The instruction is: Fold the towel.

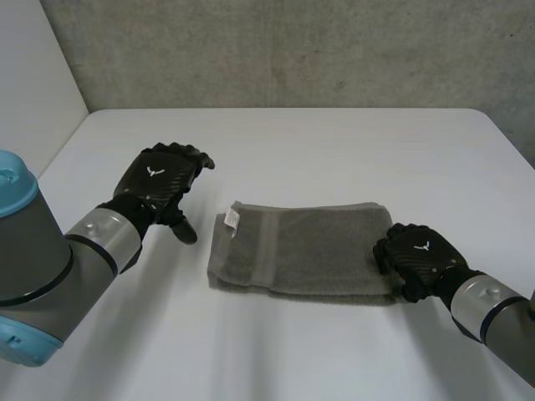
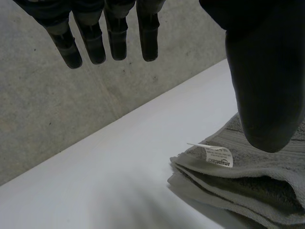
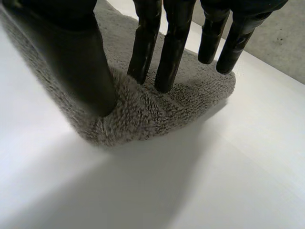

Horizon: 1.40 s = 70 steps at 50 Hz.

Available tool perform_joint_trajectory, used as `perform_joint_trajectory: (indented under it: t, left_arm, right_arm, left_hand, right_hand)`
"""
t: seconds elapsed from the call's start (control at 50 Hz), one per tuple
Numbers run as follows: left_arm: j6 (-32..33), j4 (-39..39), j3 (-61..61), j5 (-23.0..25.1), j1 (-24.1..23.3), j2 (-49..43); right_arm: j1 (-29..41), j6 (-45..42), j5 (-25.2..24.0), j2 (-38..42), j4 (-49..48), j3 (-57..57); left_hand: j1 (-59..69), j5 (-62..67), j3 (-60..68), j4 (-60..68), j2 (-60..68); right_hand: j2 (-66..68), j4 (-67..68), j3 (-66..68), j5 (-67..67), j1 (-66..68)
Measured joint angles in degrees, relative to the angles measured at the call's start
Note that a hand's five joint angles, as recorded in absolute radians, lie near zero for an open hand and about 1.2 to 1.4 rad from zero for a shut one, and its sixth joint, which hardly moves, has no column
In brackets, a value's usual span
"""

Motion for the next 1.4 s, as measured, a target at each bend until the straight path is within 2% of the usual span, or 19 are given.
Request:
perform_joint_trajectory:
  t: [0.08, 0.14, 0.18, 0.32, 0.44, 0.58, 0.7, 0.78, 0.9, 1.1, 1.4]
  left_arm:
    - [-0.01, 0.02, -0.22, 0.0, 0.07, -0.12]
    - [0.01, 0.09, -0.39, 0.0, 0.12, -0.16]
    - [0.0, 0.14, -0.43, 0.0, 0.12, -0.17]
    - [0.01, 0.22, -0.46, 0.0, 0.14, -0.15]
    - [0.02, 0.24, -0.42, -0.06, 0.31, 0.07]
    - [-0.04, 0.18, -0.46, -0.25, 0.93, 1.0]
    - [-0.23, 0.2, -0.65, -0.61, 2.28, 2.33]
    - [-0.58, 0.23, -0.75, -0.81, 3.42, 3.28]
    - [-2.22, 0.23, -0.75, -0.83, 4.95, 4.37]
    - [-3.86, 0.24, -0.47, -0.73, 6.08, 4.83]
    - [-3.79, 1.18, -0.62, -0.87, 6.0, 4.88]
  right_arm:
    - [-0.02, 0.01, 1.25, 1.59, -1.87, -0.12]
    - [-0.18, -0.02, 2.27, 2.37, -2.62, -0.11]
    - [-0.27, -0.04, 2.59, 2.49, -2.72, -0.12]
    - [-0.14, -0.06, 2.8, 0.7, -1.64, -2.2]
    - [2.32, 0.01, 2.01, -1.97, 2.15, -9.25]
    - [13.62, -0.98, -0.53, -0.11, 8.97, -21.64]
    - [25.68, -4.06, -0.43, 7.0, 12.09, -31.19]
    - [30.98, -5.0, 0.27, 12.48, 12.28, -35.27]
    - [35.17, -5.08, 1.61, 20.62, 11.93, -40.13]
    - [37.27, -2.2, 3.57, 28.49, 10.14, -45.99]
    - [37.23, 5.76, 3.39, 25.96, 6.55, -47.88]
  left_hand:
    - [0.0, 0.0, 0.0, 0.0, 0.0]
    - [0.0, 0.0, 0.0, 0.0, 0.0]
    - [0.0, 0.0, 0.0, 0.0, 0.0]
    - [0.0, 0.0, 0.0, 0.0, 0.0]
    - [0.0, 0.0, 0.0, 0.0, 0.0]
    - [0.0, 0.0, 0.0, 0.0, 0.0]
    - [0.0, -0.04, 0.0, 0.0, -0.01]
    - [-0.3, -0.11, 0.0, 0.0, -0.04]
    - [-0.3, -0.11, 0.0, 0.0, -0.06]
    - [-0.3, -0.11, 0.0, 0.0, -0.08]
    - [-0.3, -0.11, 0.0, 0.0, -0.08]
  right_hand:
    - [7.51, 0.0, 0.0, 7.58, 8.03]
    - [17.97, 0.0, 0.0, 18.55, 18.3]
    - [19.57, 0.0, 0.0, 21.41, 19.73]
    - [19.57, 0.0, 0.0, 21.58, 19.74]
    - [19.53, 0.0, 0.0, 21.64, 20.0]
    - [19.53, 0.0, 0.0, 21.75, 20.0]
    - [19.53, 0.0, 0.0, 21.75, 20.0]
    - [19.53, 0.0, 0.0, 21.76, 20.0]
    - [19.53, 0.0, 0.0, 21.76, 20.0]
    - [19.53, 0.0, 0.0, 22.27, 20.17]
    - [19.53, 0.0, 0.0, 22.27, 20.24]
